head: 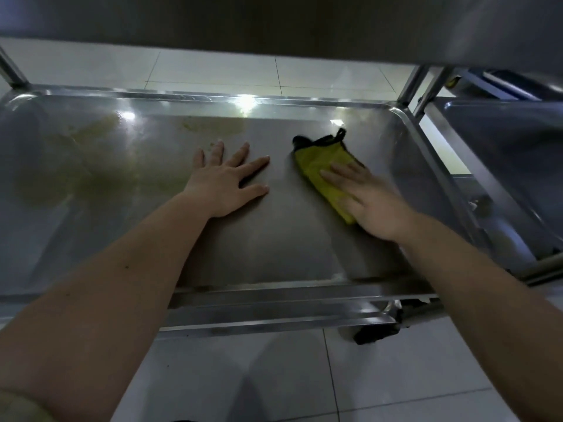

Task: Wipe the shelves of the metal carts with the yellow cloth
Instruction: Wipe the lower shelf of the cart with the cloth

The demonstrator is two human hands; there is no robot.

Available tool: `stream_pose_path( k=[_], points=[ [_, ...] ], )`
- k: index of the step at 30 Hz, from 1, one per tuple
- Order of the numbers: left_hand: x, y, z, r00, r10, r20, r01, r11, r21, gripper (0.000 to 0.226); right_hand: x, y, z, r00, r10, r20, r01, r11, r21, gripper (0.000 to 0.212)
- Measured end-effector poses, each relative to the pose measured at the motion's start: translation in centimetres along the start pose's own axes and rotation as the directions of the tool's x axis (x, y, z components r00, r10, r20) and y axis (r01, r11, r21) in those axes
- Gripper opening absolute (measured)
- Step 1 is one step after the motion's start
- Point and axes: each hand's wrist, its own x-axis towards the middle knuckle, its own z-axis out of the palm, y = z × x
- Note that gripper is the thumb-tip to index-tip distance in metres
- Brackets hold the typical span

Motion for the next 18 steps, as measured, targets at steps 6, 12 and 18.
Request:
stream_pose_path(
  k=[6, 12, 18],
  points=[
    [-0.1, 0.1, 0.2, 1.000, 0.010, -0.016, -0.010, 1.000, 0.007, 0.071, -9.1, -2.5, 0.1, 0.947, -0.292, 0.131, 0.280, 0.954, 0.106, 0.049],
    [1.1, 1.9, -0.7, 0.999, -0.004, -0.039, 0.002, 0.999, -0.045, 0.058, -5.6, -1.5, -0.5, 0.970, -0.209, 0.126, 0.194, 0.974, 0.119, 0.050],
    [3.3, 7.3, -0.5, 0.989, 0.148, 0.007, -0.147, 0.988, -0.038, 0.053, -5.1, -0.8, 0.0, 0.962, -0.247, 0.117, 0.238, 0.967, 0.086, 0.051]
  ],
)
